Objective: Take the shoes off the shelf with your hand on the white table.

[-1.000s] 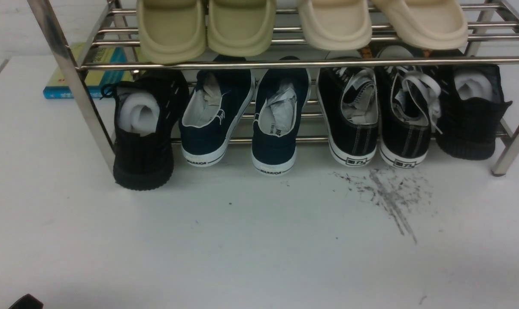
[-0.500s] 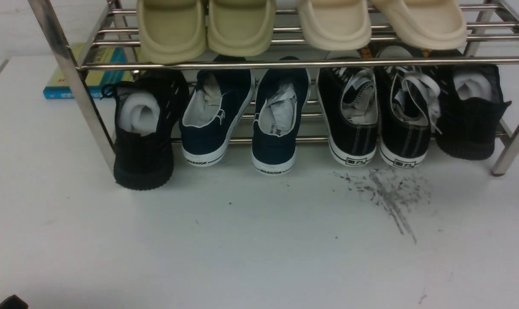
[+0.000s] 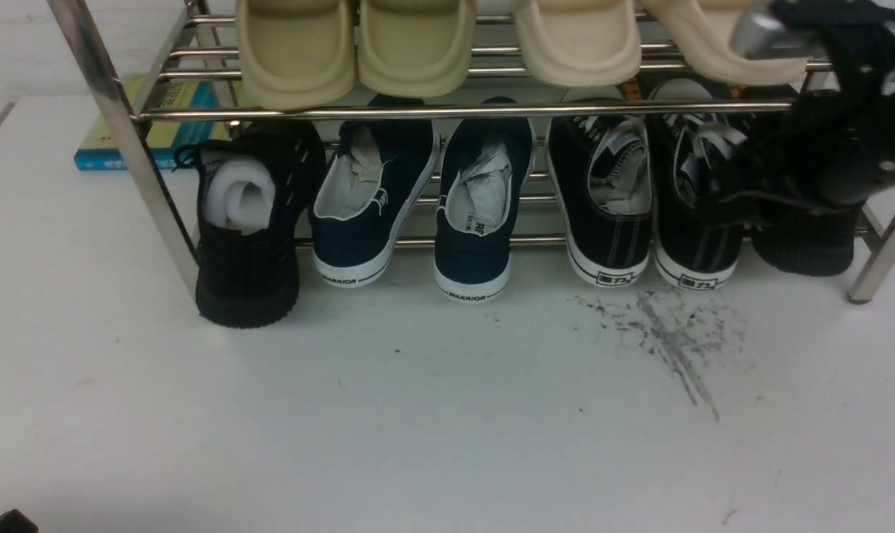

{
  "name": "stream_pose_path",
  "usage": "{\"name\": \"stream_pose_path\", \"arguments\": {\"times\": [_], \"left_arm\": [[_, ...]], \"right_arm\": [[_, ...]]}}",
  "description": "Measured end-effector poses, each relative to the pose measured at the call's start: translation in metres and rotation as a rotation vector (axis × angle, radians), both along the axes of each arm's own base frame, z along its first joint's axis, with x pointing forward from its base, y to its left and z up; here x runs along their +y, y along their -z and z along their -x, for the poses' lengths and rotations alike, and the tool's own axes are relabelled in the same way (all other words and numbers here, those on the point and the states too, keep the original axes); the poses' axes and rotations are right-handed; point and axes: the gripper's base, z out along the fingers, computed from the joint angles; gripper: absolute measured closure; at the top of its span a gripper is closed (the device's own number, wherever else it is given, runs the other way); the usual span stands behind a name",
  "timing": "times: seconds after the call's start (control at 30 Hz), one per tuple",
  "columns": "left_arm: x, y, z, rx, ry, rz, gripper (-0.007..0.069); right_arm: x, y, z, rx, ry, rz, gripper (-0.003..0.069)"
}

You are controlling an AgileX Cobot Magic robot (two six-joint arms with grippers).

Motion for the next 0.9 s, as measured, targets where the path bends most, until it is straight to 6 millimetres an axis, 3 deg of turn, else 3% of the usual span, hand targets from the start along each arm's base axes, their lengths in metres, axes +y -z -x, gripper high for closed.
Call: {"name": "stream_pose_path", "arguments": {"times": [0.13,0.33,0.77,0.9], "left_arm": [[0.0,0.0,0.0,0.0,0.0,0.0,0.0383],[0.0,0.0,0.0,0.0,0.0,0.0,0.0383],[0.0,0.0,0.0,0.0,0.0,-0.004,0.0383],[0.001,0.0,0.0,0.002,-0.002,-0.018,0.0383]], "right_arm": [[0.002,0.011,-0.02,-0.023,0.058,0.075,0.0255],[-0.001,0.03,-0.035,-0.021,0.094,0.145,0.0265],[0.008,0.072,-0.064,-0.008,0.094,0.168,0.0384],[0.01,0.081,-0.067,0.012,0.09,0.176,0.0482]]}}
